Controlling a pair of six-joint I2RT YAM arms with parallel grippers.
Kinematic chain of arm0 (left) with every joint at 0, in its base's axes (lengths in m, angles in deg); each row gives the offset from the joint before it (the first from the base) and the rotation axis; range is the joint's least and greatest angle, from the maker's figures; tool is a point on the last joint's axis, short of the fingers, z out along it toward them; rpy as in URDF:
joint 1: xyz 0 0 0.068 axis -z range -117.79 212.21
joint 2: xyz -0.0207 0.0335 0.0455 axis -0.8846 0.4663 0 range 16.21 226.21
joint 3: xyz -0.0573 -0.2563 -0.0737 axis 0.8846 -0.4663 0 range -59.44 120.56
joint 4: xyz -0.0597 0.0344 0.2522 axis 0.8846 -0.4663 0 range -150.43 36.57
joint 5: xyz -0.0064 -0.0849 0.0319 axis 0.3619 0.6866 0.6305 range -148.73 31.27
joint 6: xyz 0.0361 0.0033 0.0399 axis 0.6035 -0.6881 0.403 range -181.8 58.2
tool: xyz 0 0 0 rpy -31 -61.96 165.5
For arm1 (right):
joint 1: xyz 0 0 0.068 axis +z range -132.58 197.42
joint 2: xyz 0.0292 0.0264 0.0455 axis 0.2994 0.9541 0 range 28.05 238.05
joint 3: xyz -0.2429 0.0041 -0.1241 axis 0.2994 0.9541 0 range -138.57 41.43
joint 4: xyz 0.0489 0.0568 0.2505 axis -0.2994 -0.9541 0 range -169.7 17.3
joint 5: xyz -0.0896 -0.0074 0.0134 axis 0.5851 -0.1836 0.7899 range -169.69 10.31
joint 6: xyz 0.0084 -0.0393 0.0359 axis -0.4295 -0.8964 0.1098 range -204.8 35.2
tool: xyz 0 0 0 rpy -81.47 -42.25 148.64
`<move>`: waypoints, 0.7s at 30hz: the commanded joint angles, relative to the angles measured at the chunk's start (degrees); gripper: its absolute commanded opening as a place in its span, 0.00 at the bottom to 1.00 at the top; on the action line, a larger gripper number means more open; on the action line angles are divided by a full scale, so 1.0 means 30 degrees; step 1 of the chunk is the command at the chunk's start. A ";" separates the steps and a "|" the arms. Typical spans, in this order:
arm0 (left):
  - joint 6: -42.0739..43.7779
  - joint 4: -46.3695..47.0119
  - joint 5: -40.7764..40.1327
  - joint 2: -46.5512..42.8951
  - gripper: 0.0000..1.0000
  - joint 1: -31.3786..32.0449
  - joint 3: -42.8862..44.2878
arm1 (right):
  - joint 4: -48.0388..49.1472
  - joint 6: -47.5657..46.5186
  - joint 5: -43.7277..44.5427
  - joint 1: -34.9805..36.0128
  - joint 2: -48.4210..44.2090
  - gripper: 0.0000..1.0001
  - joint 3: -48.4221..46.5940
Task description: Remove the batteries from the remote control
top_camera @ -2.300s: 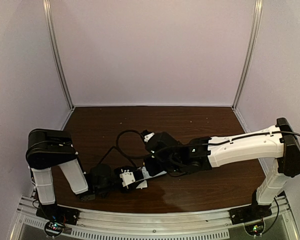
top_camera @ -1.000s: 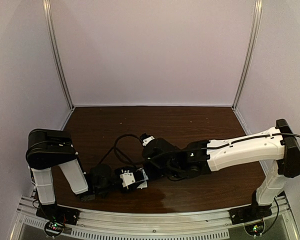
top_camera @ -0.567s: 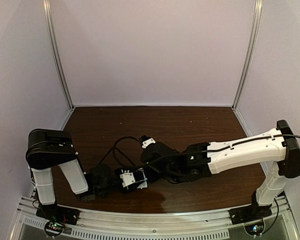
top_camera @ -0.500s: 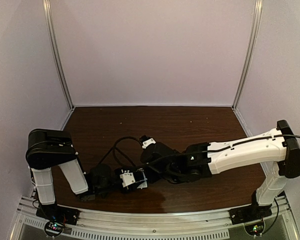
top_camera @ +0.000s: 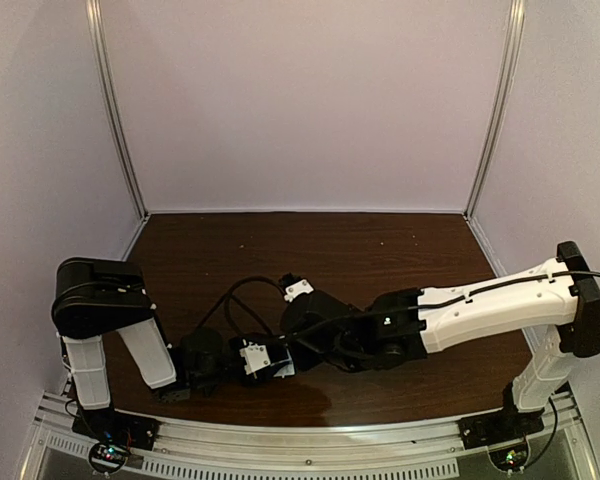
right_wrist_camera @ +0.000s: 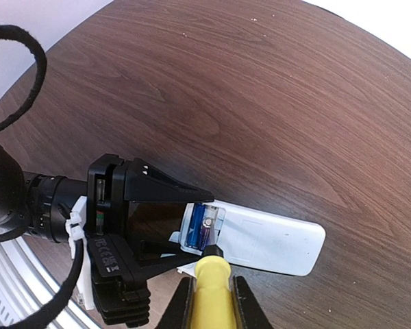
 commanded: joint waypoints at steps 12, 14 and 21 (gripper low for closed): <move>0.0230 0.5105 -0.0619 -0.0026 0.08 -0.0104 -0.0286 | -0.1621 0.0671 -0.0254 0.0943 -0.0494 0.00 0.0330; 0.0258 0.5105 -0.0655 -0.0026 0.08 -0.0101 -0.0286 | -0.1761 0.0842 -0.0181 0.1052 -0.0500 0.00 0.0372; 0.0288 0.5107 -0.0663 -0.0039 0.08 -0.0102 -0.0286 | -0.2728 0.1162 0.0311 0.1330 -0.0664 0.00 0.0061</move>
